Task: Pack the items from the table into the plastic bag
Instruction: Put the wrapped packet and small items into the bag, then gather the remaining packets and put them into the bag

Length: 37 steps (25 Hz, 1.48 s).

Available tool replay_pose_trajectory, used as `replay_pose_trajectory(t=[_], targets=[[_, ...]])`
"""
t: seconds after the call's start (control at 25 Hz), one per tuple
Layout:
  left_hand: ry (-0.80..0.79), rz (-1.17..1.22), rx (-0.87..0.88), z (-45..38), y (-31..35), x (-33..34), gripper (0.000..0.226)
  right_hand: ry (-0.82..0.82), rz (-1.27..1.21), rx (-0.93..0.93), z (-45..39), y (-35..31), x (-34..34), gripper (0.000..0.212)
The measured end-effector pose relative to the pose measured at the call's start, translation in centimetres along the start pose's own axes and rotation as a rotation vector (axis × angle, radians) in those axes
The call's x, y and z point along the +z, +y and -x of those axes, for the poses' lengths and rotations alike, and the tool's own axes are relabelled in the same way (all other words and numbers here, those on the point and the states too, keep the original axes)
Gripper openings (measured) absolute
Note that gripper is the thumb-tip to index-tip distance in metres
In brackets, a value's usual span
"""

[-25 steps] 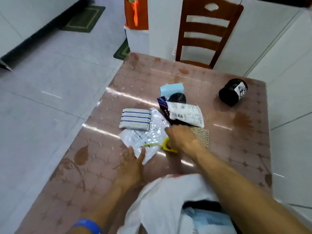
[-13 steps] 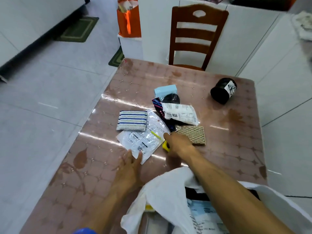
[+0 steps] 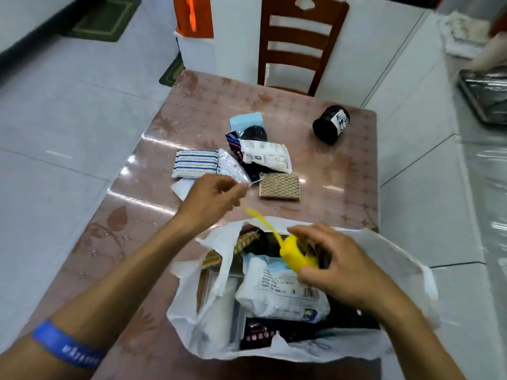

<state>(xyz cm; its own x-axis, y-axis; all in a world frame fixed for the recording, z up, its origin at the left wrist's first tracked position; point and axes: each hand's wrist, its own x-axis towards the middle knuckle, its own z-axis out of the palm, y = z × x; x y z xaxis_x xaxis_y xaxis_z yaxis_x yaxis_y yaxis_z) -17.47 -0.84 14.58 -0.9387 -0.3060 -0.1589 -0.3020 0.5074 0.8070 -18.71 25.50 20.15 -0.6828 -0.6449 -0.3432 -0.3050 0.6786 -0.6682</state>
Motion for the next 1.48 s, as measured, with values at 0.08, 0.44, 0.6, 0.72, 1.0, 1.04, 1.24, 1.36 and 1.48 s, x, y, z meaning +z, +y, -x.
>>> replay_pose_trajectory(t=[0.08, 0.44, 0.6, 0.72, 1.0, 1.04, 1.24, 1.36, 1.48], targets=[[-0.237, -0.054, 0.117, 1.2, 3.9, -0.2, 0.024, 0.002, 0.378, 0.038, -0.4, 1.1, 1.9, 0.053], [0.014, 0.128, -0.078, -2.1, -3.9, 2.6, 0.018, 0.335, 0.041, 0.026, -7.1, -2.1, -3.4, 0.013], [-0.243, -0.664, -0.231, -5.5, -13.9, 4.1, 0.063, 0.139, 0.234, 0.115, -18.4, 1.0, -1.3, 0.036], [-0.361, -0.752, -0.254, -6.8, -16.5, 5.6, 0.08, -0.068, 0.437, 0.256, -24.7, 6.2, 1.5, 0.048], [-0.383, -0.773, -0.24, -7.3, -17.9, 6.0, 0.083, -0.043, 0.657, 0.385, -28.4, 10.6, 4.1, 0.077], [-0.373, -0.777, -0.229, -7.4, -18.0, 5.9, 0.083, -0.054, 0.643, 0.411, -28.2, 10.3, 3.9, 0.074], [-0.453, -0.835, -0.275, -7.1, -16.6, 5.0, 0.091, 0.081, 0.385, 0.374, -24.4, 5.1, -0.9, 0.03], [-0.484, -0.611, -0.313, -6.6, -10.5, 2.9, 0.075, 0.382, 0.115, 0.132, -15.9, 0.9, -4.3, 0.021], [-0.29, -0.016, -0.057, -2.7, -0.9, 1.3, 0.029, 0.509, -0.123, -0.028, -5.3, -1.1, -4.6, 0.018]])
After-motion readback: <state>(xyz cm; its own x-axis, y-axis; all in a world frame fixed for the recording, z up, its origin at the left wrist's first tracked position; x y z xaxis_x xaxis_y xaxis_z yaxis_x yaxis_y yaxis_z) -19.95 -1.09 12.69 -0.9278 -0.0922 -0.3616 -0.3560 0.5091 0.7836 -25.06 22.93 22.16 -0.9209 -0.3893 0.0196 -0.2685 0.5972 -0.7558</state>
